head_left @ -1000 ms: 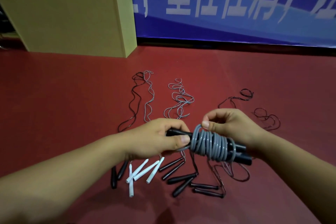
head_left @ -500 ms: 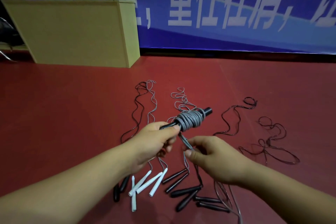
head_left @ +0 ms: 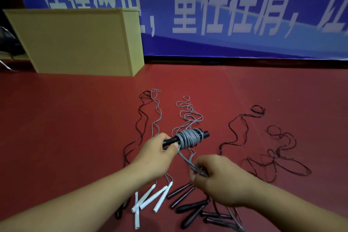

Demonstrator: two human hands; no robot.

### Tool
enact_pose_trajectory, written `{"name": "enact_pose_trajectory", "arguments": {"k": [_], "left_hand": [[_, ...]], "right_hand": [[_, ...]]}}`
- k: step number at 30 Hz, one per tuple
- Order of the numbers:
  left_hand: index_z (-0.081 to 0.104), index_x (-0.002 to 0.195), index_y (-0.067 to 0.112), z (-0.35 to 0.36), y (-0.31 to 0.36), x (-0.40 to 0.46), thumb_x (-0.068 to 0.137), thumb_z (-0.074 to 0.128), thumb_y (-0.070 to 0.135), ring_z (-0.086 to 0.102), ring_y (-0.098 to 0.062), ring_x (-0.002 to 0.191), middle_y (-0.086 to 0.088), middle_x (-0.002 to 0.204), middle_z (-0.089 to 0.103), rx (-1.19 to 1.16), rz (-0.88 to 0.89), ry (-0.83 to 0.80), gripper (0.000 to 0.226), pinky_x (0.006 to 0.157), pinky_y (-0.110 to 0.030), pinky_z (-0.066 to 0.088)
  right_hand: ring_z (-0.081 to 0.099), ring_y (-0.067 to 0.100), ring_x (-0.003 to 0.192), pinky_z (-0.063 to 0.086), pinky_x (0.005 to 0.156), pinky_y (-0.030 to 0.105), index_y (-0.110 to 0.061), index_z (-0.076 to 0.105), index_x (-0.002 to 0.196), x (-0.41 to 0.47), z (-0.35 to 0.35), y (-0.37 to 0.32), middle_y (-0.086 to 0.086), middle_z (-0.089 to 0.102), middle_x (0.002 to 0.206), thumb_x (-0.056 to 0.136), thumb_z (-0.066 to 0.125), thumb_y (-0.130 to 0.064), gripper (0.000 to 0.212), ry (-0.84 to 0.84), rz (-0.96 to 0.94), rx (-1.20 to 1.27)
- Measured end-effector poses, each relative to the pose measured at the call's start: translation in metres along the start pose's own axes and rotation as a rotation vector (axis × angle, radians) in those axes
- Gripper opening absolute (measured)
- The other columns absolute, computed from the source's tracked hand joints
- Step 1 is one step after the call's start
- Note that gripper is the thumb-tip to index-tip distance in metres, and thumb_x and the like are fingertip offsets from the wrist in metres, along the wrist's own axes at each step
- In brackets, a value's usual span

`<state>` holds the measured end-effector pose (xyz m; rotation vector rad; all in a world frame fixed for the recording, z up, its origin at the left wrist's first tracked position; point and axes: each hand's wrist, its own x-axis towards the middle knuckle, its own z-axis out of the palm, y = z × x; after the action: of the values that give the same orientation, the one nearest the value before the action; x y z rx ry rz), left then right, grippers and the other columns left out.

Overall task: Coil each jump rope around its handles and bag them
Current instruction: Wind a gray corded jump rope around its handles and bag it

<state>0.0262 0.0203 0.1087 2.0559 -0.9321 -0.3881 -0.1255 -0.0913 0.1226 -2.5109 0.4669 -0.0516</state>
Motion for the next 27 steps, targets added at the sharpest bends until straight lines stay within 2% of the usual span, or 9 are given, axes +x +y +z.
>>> {"name": "enact_pose_trajectory", "arguments": {"k": [2, 5, 8, 10, 14, 18, 20, 24, 27], "left_hand": [[0.057, 0.088, 0.017, -0.001, -0.003, 0.001, 0.095, 0.056, 0.033, 0.042, -0.009, 0.051, 0.007, 0.062, 0.052, 0.091, 0.027, 0.018, 0.017, 0.051, -0.025, 0.033], [0.055, 0.090, 0.025, -0.003, -0.006, 0.000, 0.093, 0.054, 0.042, 0.057, -0.016, 0.066, 0.007, 0.070, 0.059, 0.258, 0.061, 0.018, 0.017, 0.062, -0.032, 0.044], [0.050, 0.087, 0.029, -0.004, -0.006, -0.001, 0.093, 0.053, 0.045, 0.058, -0.020, 0.072, 0.009, 0.069, 0.056, 0.351, 0.073, 0.007, 0.018, 0.064, -0.033, 0.044], [0.050, 0.088, 0.029, -0.004, -0.006, -0.001, 0.092, 0.054, 0.047, 0.059, -0.023, 0.075, 0.008, 0.068, 0.055, 0.394, 0.084, -0.007, 0.019, 0.065, -0.034, 0.045], [0.056, 0.091, 0.026, -0.005, -0.008, 0.000, 0.089, 0.057, 0.050, 0.061, -0.022, 0.076, 0.004, 0.072, 0.061, 0.451, 0.112, -0.025, 0.024, 0.069, -0.037, 0.051], [0.059, 0.088, 0.028, -0.004, -0.011, 0.002, 0.084, 0.058, 0.052, 0.062, -0.019, 0.075, 0.005, 0.072, 0.063, 0.461, 0.109, -0.041, 0.024, 0.068, -0.035, 0.052], [0.062, 0.088, 0.028, -0.003, -0.012, 0.002, 0.082, 0.060, 0.052, 0.063, -0.020, 0.077, 0.004, 0.073, 0.065, 0.460, 0.099, -0.048, 0.025, 0.068, -0.035, 0.053], [0.066, 0.084, 0.023, -0.001, -0.007, 0.002, 0.081, 0.066, 0.045, 0.064, -0.022, 0.078, 0.001, 0.075, 0.067, 0.460, 0.094, -0.059, 0.023, 0.066, -0.033, 0.051], [0.068, 0.082, 0.016, -0.001, -0.005, 0.003, 0.080, 0.070, 0.041, 0.064, -0.023, 0.075, -0.002, 0.072, 0.068, 0.467, 0.087, -0.061, 0.025, 0.065, -0.035, 0.050]], "right_hand": [[0.047, 0.011, 0.065, 0.037, 0.057, 0.017, -0.022, 0.054, 0.077, -0.001, -0.001, -0.001, -0.006, 0.053, 0.068, 0.090, 0.053, -0.033, 0.017, 0.004, -0.011, 0.003], [0.042, 0.011, 0.061, 0.035, 0.055, 0.021, -0.021, 0.050, 0.074, -0.001, -0.002, -0.002, -0.004, 0.049, 0.065, 0.091, 0.053, -0.034, 0.023, 0.023, -0.033, 0.002], [0.043, 0.009, 0.058, 0.035, 0.055, 0.020, -0.021, 0.049, 0.069, 0.000, -0.004, 0.000, -0.004, 0.049, 0.062, 0.092, 0.053, -0.036, 0.027, 0.065, -0.048, -0.046], [0.046, 0.009, 0.060, 0.035, 0.055, 0.019, -0.019, 0.056, 0.074, 0.000, -0.008, 0.003, -0.003, 0.052, 0.064, 0.091, 0.053, -0.039, 0.027, 0.074, -0.044, -0.067], [0.051, 0.007, 0.064, 0.035, 0.055, 0.015, -0.019, 0.065, 0.081, -0.003, -0.012, 0.005, -0.006, 0.057, 0.066, 0.088, 0.056, -0.044, 0.027, 0.011, -0.008, -0.114], [0.052, 0.016, 0.065, 0.042, 0.060, 0.031, -0.010, 0.061, 0.080, -0.005, -0.015, 0.005, 0.006, 0.061, 0.071, 0.088, 0.057, -0.045, 0.037, -0.005, 0.002, -0.156], [0.051, 0.019, 0.066, 0.041, 0.060, 0.033, -0.009, 0.060, 0.081, -0.006, -0.016, 0.004, 0.009, 0.061, 0.073, 0.088, 0.057, -0.047, 0.039, 0.002, -0.016, -0.193], [0.046, 0.014, 0.061, 0.035, 0.056, 0.028, -0.018, 0.054, 0.074, -0.005, -0.017, 0.005, 0.001, 0.053, 0.066, 0.092, 0.054, -0.040, 0.029, 0.052, -0.055, -0.183], [0.049, 0.017, 0.067, 0.042, 0.063, 0.037, -0.022, 0.051, 0.072, -0.004, -0.015, 0.007, -0.002, 0.053, 0.069, 0.093, 0.051, -0.034, 0.024, 0.065, -0.111, -0.179]]}}
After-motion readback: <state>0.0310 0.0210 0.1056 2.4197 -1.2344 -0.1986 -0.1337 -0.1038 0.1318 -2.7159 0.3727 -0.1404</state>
